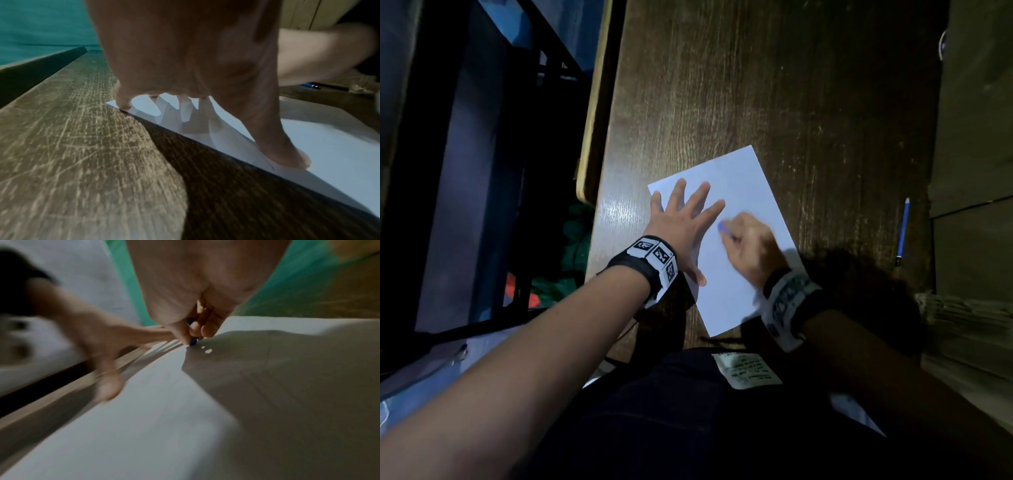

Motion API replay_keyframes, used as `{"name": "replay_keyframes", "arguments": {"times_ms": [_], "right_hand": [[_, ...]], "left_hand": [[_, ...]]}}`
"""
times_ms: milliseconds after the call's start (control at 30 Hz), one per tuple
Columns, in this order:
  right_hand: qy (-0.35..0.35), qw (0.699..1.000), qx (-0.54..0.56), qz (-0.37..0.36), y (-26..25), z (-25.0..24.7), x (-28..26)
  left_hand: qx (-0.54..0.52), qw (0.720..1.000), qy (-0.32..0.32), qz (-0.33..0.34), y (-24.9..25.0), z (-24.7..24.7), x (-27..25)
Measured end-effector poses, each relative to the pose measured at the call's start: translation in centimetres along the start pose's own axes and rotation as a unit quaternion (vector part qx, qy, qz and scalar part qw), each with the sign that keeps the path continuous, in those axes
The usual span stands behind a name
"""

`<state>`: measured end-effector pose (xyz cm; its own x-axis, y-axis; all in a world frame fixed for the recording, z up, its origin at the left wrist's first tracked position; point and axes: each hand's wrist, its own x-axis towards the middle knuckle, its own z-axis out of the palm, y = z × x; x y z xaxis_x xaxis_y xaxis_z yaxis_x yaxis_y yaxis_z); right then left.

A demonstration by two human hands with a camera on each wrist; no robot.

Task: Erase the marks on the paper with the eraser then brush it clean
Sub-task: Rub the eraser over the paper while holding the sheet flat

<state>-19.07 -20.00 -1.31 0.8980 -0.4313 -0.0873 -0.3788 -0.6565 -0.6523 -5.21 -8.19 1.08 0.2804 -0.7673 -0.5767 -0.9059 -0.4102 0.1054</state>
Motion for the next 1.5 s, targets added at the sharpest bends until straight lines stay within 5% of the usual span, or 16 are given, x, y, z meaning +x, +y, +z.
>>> {"name": "replay_keyframes", "arguments": {"times_ms": [100, 233, 300, 467, 633, 800, 967, 1133, 1300, 1500], "right_hand": [[-0.141, 0.980, -0.014, -0.138, -0.8, -0.9, -2.0], [0.025, 0.997, -0.067, -0.025, 0.7, -2.0, 3.1], [0.045, 0.997, -0.057, -0.016, 0.5, -1.0, 2.1], [-0.122, 0.985, -0.014, -0.118, -0.5, -1.1, -2.0], [0.037, 0.996, -0.074, -0.020, 0.9, -1.3, 2.5], [-0.123, 0.984, -0.035, -0.127, -0.9, -1.3, -2.2], [0.030, 0.995, -0.093, -0.011, 1.0, -1.8, 2.4], [-0.137, 0.980, -0.037, -0.140, -1.1, -1.5, -2.4], [0.029, 0.996, -0.089, -0.011, 0.9, -2.2, 2.5], [-0.153, 0.976, -0.027, -0.152, -0.8, -2.0, -2.1]], "left_hand": [[0.010, 1.000, -0.001, -0.003, -0.1, -0.1, 0.1], [0.007, 1.000, -0.006, 0.000, 0.0, -0.1, 0.2], [0.005, 1.000, -0.008, -0.001, 0.1, -0.1, 0.2], [0.011, 1.000, -0.010, -0.009, 0.1, -0.2, 0.2], [0.005, 1.000, -0.016, -0.006, 0.2, -0.4, 0.0], [0.008, 1.000, -0.009, -0.010, 0.2, -0.3, 0.1], [0.011, 1.000, -0.016, -0.006, 0.2, -0.2, 0.1], [0.017, 1.000, -0.008, -0.011, 0.2, -0.1, 0.3], [0.006, 1.000, -0.008, -0.007, 0.2, 0.0, 0.2], [0.016, 1.000, -0.008, -0.009, 0.1, 0.0, 0.4]]}}
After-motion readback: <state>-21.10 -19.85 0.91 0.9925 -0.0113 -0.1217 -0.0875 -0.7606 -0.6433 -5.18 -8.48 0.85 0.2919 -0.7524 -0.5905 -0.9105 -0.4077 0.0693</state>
